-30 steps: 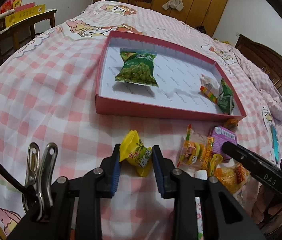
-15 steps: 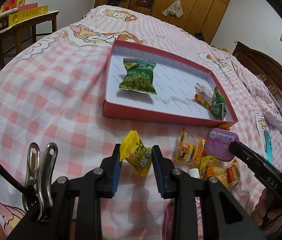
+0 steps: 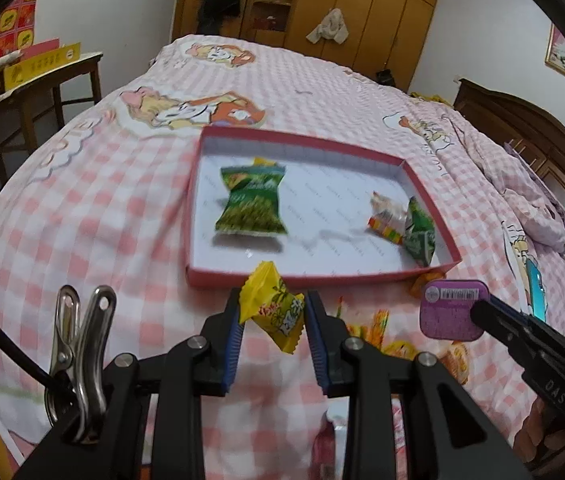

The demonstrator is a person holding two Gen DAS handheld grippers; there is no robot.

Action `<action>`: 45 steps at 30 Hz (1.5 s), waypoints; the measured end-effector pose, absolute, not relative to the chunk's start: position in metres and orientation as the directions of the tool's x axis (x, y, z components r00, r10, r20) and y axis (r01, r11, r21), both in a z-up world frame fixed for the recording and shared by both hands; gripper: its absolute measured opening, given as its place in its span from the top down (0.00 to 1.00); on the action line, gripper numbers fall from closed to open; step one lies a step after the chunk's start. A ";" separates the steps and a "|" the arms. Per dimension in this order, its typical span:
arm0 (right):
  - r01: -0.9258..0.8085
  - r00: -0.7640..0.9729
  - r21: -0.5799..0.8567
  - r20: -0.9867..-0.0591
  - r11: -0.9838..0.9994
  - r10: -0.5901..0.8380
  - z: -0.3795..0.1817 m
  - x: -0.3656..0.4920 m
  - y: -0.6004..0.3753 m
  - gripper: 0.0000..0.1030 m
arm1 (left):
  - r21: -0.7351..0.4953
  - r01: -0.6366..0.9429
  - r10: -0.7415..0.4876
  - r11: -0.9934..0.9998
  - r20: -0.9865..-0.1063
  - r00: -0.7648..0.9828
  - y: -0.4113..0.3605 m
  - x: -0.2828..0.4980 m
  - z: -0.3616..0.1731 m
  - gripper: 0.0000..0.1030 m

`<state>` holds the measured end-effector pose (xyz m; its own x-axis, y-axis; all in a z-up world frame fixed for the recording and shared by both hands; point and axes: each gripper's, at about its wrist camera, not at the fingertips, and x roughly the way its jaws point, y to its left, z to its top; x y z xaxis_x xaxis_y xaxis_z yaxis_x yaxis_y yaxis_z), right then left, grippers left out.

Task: Organize snacks
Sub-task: 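Lift the purple tin toward the box with the right tool while the left tool carries the yellow candy, then lower the purple tin into the box and open the right tool while the left releases the yellow candy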

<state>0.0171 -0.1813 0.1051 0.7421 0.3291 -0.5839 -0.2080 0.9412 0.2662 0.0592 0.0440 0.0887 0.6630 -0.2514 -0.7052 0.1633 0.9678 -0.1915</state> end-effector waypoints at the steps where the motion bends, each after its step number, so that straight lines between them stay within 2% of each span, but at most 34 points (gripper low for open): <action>1: -0.211 0.745 0.265 -0.579 0.941 0.331 0.108 0.017 -0.182 0.82 | -0.192 0.167 -0.255 0.967 -0.702 0.665 0.043 0.062 0.091 0.70; 10: -0.236 0.776 0.239 -0.536 0.942 0.331 0.132 0.023 -0.182 0.82 | -0.141 0.178 -0.225 0.974 -0.696 0.682 0.038 0.093 0.104 0.70; 26: -0.253 0.792 0.256 -0.499 0.933 0.352 0.138 0.070 -0.182 0.82 | -0.154 0.160 -0.221 0.975 -0.729 0.647 0.030 0.124 0.080 0.70; 37: -0.259 0.754 0.301 -0.531 0.918 0.387 0.116 0.096 -0.179 0.82 | -0.144 0.155 -0.210 0.977 -0.757 0.619 0.025 0.137 0.061 0.70; 45: -0.209 0.751 0.299 -0.561 0.931 0.349 0.100 0.108 -0.188 0.82 | -0.118 0.132 -0.175 0.984 -0.755 0.632 0.028 0.149 0.057 0.70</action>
<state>0.1077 -0.1880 0.1004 0.7509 0.3487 -0.5608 -0.2089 0.9310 0.2993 0.1493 0.0280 0.0567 0.6321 -0.1754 -0.7547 0.1324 0.9842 -0.1178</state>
